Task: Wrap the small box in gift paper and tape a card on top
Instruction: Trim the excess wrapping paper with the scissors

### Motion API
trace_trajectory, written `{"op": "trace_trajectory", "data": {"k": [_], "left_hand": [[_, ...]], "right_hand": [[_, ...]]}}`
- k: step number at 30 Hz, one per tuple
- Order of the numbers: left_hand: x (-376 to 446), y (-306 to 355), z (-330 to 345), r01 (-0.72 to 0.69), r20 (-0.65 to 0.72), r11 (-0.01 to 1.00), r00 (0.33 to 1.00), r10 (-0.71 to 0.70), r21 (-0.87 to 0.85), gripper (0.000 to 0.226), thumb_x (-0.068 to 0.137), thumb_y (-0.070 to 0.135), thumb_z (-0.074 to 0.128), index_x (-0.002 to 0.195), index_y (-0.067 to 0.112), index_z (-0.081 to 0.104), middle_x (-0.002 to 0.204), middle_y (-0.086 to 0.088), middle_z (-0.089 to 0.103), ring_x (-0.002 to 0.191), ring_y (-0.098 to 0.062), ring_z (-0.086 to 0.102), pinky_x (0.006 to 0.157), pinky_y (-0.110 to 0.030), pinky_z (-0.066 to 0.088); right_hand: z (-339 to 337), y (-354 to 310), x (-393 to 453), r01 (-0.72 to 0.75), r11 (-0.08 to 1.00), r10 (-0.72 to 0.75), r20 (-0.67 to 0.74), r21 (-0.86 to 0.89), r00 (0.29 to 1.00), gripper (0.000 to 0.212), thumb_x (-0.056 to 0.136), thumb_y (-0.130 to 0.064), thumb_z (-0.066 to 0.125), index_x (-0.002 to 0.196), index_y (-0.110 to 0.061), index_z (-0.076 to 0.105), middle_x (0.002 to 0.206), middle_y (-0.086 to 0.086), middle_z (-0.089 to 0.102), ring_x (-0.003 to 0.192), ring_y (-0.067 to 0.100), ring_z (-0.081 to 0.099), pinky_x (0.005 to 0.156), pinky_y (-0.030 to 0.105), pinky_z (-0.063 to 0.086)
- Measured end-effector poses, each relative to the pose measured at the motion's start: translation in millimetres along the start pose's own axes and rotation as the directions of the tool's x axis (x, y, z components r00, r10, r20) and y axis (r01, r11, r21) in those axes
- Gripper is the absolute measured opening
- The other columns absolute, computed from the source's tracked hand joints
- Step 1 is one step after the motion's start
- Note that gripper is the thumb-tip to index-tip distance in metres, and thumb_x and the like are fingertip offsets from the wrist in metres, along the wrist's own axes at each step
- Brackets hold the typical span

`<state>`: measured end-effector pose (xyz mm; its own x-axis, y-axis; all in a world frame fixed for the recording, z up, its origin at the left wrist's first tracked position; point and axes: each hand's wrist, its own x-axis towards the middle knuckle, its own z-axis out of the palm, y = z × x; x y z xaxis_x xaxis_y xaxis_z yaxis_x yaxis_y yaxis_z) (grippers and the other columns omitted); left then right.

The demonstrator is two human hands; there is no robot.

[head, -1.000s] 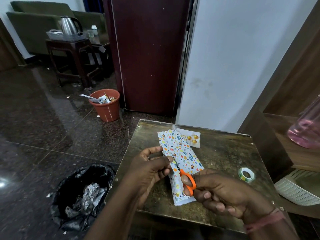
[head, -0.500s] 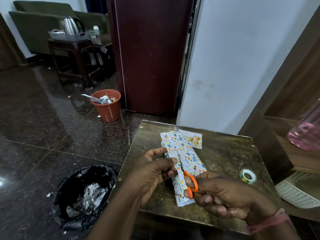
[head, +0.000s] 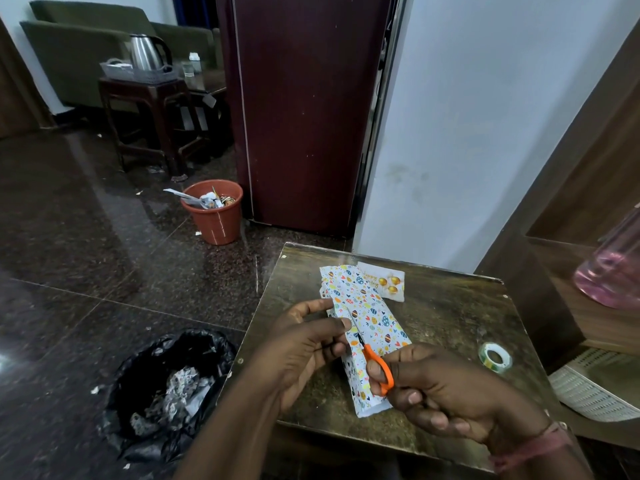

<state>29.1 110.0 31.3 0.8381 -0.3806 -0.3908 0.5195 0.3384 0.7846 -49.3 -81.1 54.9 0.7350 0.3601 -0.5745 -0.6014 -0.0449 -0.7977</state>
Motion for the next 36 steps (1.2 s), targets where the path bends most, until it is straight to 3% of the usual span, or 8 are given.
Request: {"op": "trace_trajectory", "data": {"k": [6, 11, 16, 19, 22, 25, 31, 36], "left_hand": [[-0.6, 0.8, -0.8, 0.034, 0.033, 0.999, 0.999, -0.035, 0.01, 0.048, 0.083, -0.01, 0.074, 0.126, 0.006, 0.058, 0.087, -0.017, 0.071, 0.06, -0.014, 0.062, 0.051, -0.023, 0.053], [-0.9, 1.3, 0.0, 0.047, 0.054, 0.999, 0.997, -0.048, 0.012, 0.051, 0.082, -0.011, 0.075, 0.126, 0.006, 0.056, 0.09, -0.02, 0.067, 0.058, -0.015, 0.062, 0.05, -0.023, 0.053], [2.5, 1.2, -2.6, 0.036, 0.044, 0.999, 0.998, -0.036, -0.014, 0.054, 0.082, -0.009, 0.076, 0.13, 0.003, 0.055, 0.101, -0.025, 0.069, 0.068, -0.02, 0.063, 0.051, -0.025, 0.054], [4.9, 0.1, -3.8, 0.007, 0.011, 0.999, 1.0, -0.006, -0.053, 0.052, 0.082, -0.007, 0.076, 0.129, 0.003, 0.056, 0.104, -0.025, 0.074, 0.073, -0.022, 0.067, 0.061, -0.03, 0.057], [7.3, 1.6, -4.1, -0.073, -0.048, 0.992, 0.997, 0.068, -0.106, 0.046, 0.085, -0.002, 0.076, 0.128, 0.003, 0.058, 0.1, -0.014, 0.078, 0.077, -0.017, 0.072, 0.071, -0.029, 0.06], [9.1, 2.7, -5.0, -0.122, -0.064, 0.985, 0.991, 0.115, -0.122, 0.046, 0.086, -0.004, 0.075, 0.129, 0.002, 0.059, 0.113, -0.02, 0.076, 0.099, -0.028, 0.075, 0.078, -0.033, 0.062], [10.5, 0.0, -3.3, -0.103, -0.103, 0.984, 0.991, 0.089, -0.142, 0.042, 0.087, -0.013, 0.07, 0.125, 0.0, 0.058, 0.119, -0.026, 0.072, 0.077, -0.021, 0.074, 0.061, -0.025, 0.059], [10.4, -0.9, -2.7, -0.062, -0.072, 0.986, 0.996, 0.051, -0.157, 0.044, 0.086, -0.014, 0.07, 0.125, -0.001, 0.057, 0.097, -0.017, 0.077, 0.065, -0.016, 0.072, 0.059, -0.024, 0.058]], "right_hand": [[-5.6, -9.6, -2.7, -0.055, 0.995, 0.062, 0.083, -0.078, 0.995, 0.029, 0.094, -0.038, 0.072, 0.097, -0.009, 0.068, 0.061, 0.002, 0.036, 0.032, 0.005, 0.039, 0.028, 0.012, 0.021], [-8.8, -27.2, 0.6, -0.101, 0.979, 0.123, 0.119, -0.179, 0.985, 0.049, 0.088, -0.053, 0.073, 0.102, -0.007, 0.065, 0.063, 0.002, 0.033, 0.033, 0.004, 0.038, 0.029, 0.011, 0.022], [-10.6, -40.3, 1.8, -0.101, 0.978, 0.124, 0.124, -0.183, 0.985, 0.039, 0.085, -0.049, 0.076, 0.094, -0.012, 0.067, 0.062, 0.002, 0.03, 0.031, 0.004, 0.036, 0.028, 0.011, 0.022], [-11.0, -40.3, 4.7, -0.104, 0.979, 0.123, 0.104, -0.173, 0.987, 0.034, 0.085, -0.045, 0.077, 0.092, -0.013, 0.068, 0.06, 0.001, 0.03, 0.03, 0.004, 0.036, 0.028, 0.011, 0.021], [-7.8, -36.5, 8.2, -0.108, 0.981, 0.122, 0.082, -0.16, 0.989, 0.037, 0.083, -0.047, 0.079, 0.091, -0.013, 0.068, 0.061, 0.002, 0.031, 0.031, 0.005, 0.035, 0.028, 0.011, 0.021], [-3.4, -32.3, 9.3, -0.098, 0.983, 0.11, 0.071, -0.153, 0.991, 0.038, 0.081, -0.048, 0.079, 0.091, -0.012, 0.068, 0.063, 0.003, 0.03, 0.031, 0.005, 0.035, 0.028, 0.011, 0.022], [-2.9, -25.2, 11.1, -0.078, 0.992, 0.084, 0.052, -0.1, 0.995, 0.027, 0.085, -0.037, 0.077, 0.088, -0.011, 0.069, 0.061, 0.002, 0.031, 0.029, 0.005, 0.035, 0.028, 0.012, 0.018], [-8.1, -25.5, 10.6, -0.088, 0.988, 0.099, 0.086, -0.125, 0.991, 0.028, 0.09, -0.038, 0.076, 0.091, -0.011, 0.069, 0.061, 0.002, 0.034, 0.031, 0.005, 0.037, 0.028, 0.012, 0.021]]}}
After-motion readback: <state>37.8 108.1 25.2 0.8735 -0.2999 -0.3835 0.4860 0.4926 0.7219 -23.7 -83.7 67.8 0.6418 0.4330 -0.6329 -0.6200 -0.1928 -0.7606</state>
